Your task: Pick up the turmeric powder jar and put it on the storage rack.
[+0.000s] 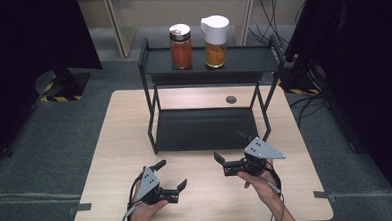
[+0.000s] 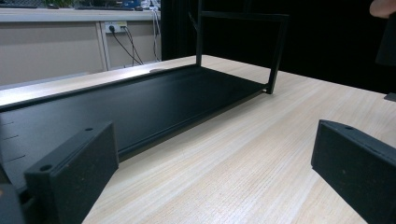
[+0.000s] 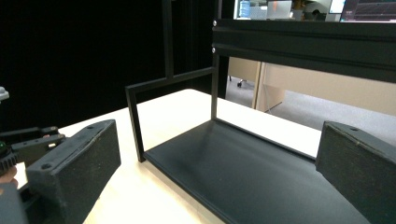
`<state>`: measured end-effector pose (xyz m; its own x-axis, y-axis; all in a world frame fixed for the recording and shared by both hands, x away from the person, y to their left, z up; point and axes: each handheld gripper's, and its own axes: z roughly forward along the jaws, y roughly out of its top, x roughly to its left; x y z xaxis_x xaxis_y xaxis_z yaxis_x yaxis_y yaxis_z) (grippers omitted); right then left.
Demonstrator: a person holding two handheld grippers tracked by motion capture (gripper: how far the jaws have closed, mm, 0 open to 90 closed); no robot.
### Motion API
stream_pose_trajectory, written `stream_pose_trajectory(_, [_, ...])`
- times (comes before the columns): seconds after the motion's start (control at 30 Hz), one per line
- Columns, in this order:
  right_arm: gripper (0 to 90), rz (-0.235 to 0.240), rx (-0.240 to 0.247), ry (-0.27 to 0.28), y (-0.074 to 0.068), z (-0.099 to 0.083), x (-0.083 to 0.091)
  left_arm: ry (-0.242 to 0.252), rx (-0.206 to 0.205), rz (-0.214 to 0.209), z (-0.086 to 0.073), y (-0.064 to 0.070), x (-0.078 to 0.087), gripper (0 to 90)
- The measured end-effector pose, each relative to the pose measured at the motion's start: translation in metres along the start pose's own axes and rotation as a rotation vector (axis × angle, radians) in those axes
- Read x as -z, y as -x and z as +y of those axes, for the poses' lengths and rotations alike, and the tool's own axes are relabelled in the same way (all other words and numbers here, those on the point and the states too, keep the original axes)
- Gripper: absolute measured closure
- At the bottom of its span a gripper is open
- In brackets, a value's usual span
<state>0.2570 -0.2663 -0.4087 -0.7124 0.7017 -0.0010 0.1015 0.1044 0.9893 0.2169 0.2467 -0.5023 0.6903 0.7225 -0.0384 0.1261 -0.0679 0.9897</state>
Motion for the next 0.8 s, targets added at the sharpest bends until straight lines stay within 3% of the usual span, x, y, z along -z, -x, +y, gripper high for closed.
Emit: stream_pose_trajectory(0.8, [0.4,0.023,-0.045,-0.046,-0.006,-0.041,0.001,0.005,0.005,0.007,0.000,-0.001,0.001,0.3])
